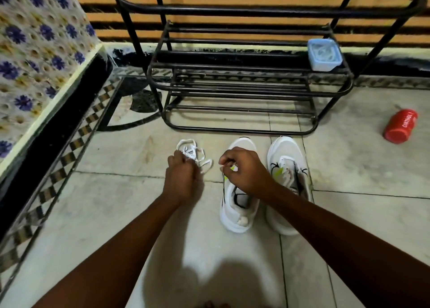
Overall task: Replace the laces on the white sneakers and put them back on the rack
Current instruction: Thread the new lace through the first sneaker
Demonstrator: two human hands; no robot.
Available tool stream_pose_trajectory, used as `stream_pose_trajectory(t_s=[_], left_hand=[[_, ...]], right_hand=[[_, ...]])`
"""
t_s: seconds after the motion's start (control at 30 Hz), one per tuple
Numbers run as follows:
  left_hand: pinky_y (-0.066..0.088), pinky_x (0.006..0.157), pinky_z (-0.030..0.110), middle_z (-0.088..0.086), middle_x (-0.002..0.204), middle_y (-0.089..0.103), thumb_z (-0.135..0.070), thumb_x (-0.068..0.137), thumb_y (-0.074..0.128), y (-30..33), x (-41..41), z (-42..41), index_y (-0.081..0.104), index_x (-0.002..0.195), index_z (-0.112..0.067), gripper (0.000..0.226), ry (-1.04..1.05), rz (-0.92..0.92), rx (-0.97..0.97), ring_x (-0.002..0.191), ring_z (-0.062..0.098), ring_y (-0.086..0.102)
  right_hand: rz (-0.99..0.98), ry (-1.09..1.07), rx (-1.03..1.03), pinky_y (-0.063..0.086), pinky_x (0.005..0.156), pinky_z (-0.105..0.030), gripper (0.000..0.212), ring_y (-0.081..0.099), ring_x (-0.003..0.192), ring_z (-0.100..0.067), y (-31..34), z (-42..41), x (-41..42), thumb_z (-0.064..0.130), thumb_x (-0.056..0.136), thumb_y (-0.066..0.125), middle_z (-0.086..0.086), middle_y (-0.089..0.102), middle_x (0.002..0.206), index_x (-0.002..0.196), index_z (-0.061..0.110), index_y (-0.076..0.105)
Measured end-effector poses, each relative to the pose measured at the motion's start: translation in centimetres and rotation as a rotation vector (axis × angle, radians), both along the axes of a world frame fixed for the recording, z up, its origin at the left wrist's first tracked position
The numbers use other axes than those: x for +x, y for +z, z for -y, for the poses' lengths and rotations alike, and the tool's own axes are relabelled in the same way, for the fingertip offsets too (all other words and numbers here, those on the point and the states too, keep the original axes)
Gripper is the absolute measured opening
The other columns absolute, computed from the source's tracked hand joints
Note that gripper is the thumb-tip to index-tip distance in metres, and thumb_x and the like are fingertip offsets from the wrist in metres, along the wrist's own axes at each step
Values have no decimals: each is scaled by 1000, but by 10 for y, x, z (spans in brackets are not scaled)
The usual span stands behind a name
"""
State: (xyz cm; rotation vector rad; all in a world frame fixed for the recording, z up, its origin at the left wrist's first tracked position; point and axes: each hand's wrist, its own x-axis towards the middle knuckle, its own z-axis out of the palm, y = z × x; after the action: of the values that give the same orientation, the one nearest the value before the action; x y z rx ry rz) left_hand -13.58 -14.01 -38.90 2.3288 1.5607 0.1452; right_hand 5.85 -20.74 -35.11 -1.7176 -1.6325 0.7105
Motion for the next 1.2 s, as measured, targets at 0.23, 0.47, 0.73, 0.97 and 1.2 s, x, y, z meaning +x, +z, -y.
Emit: stream_pose_trajectory(t_s=[0.23,0.47,0.73,0.97,1.2], left_hand=[[52,74,34,-1,78,67,-8,102,55,92,1,4,57,96,-11,7,-48,803,-29,74,14,66],[49,56,26,20,85,68,-10,99,67,139,-15,-11,67,98,-4,6,-17,927,8,63,10,60],[48,72,28,-3,72,72,-26,93,75,101,-59,-26,77,81,-21,13,232,746,13,71,7,64],[59,83,41,6,94,74,-33,58,68,32,-106,-12,72,83,-25,26,247,-215,-504,86,24,68],[56,95,32,4,114,76,15,83,70,80,-66,9,69,118,-17,47,106,796,-617,118,23,69]], right_hand=[[-91,84,52,44,110,-34,74,50,133,-10,35,-26,-12,0,79,69,4,57,142,146,23,48],[-411,112,18,58,78,-50,13,70,74,-33,70,-50,-30,5,84,76,-8,73,79,95,14,74],[-564,-94,127,61,72,-32,10,72,75,-23,81,-56,-12,-4,96,62,-23,72,87,102,-6,69],[-412,77,98,56,67,-29,8,68,66,-15,83,-60,-15,4,91,71,-14,71,75,99,4,71],[-347,302,10,44,58,-16,10,58,60,0,94,-49,-26,4,91,72,-4,65,73,97,1,65]])
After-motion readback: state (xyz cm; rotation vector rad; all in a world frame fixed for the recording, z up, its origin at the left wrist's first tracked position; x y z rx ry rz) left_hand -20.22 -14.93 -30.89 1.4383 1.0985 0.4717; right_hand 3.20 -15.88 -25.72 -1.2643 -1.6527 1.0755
